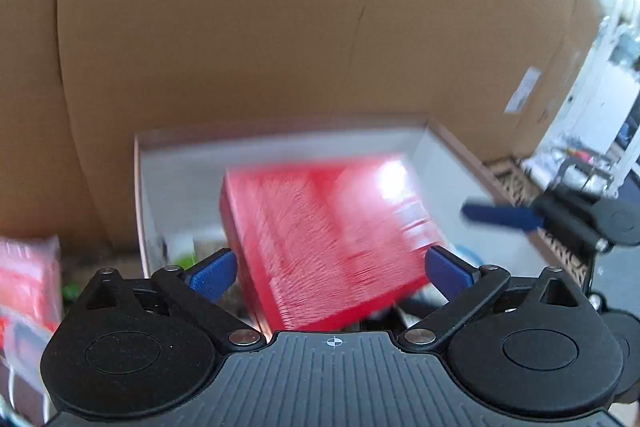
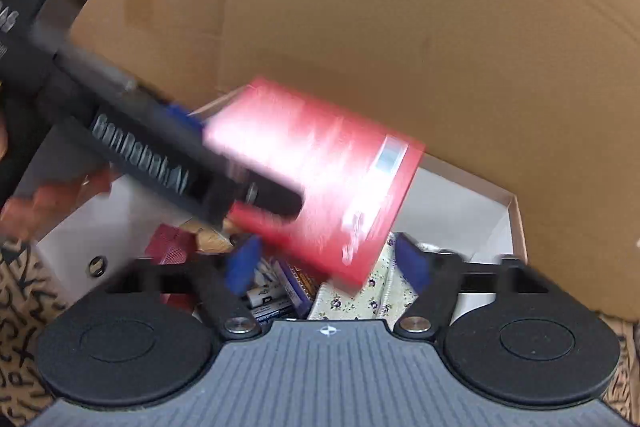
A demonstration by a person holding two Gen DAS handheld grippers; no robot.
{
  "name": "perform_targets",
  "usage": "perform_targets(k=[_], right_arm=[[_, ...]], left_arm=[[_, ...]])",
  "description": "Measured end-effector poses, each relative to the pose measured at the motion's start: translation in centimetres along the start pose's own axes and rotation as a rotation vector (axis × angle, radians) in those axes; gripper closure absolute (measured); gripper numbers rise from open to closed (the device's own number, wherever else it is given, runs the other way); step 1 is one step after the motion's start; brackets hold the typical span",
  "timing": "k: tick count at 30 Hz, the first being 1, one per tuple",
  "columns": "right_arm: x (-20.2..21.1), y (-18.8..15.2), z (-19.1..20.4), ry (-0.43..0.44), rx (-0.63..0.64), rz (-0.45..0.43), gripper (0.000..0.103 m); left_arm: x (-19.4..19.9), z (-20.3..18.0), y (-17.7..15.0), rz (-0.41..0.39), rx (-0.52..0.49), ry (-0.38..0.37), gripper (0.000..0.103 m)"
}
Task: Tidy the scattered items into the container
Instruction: 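Open both tools to drop the red box into the container, then move both tools back toward the pile of items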
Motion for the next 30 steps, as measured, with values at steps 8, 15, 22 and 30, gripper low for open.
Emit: perform_targets(k=[8, 15, 22, 30], right_arm=[[1.1, -1.1, 1.5, 0.013, 0.05, -0.026, 0.019], [2.7, -1.0, 2.0, -0.001, -0.003, -0.029, 0.015], [4.1, -1.5, 1.4, -0.022, -0.03, -0.058, 0.006], [7.6, -2.7, 1.5, -0.044, -0.068, -0.098, 0.004]], left_arm=[[0.4, -0.3, -0.6, -0.007, -0.046, 0.035, 0.0], [1.1, -0.3, -1.5, 0.001, -0.057, 0.049, 0.0], [2.9, -0.9, -2.6, -0.009, -0.031, 0.066, 0.0], [6.6, -2.9, -3.9, -0.167, -0.129, 0.096, 0.0]])
Point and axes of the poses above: each gripper's, at about its wrist camera, not at the fingertips, and x roughly against the way its jaws point, z to its left, y to its top, the point moved 10 cm from there along -x, roughly the way its jaws point, and after that the axes turned 3 degrees about x, right-handed, at the moved point
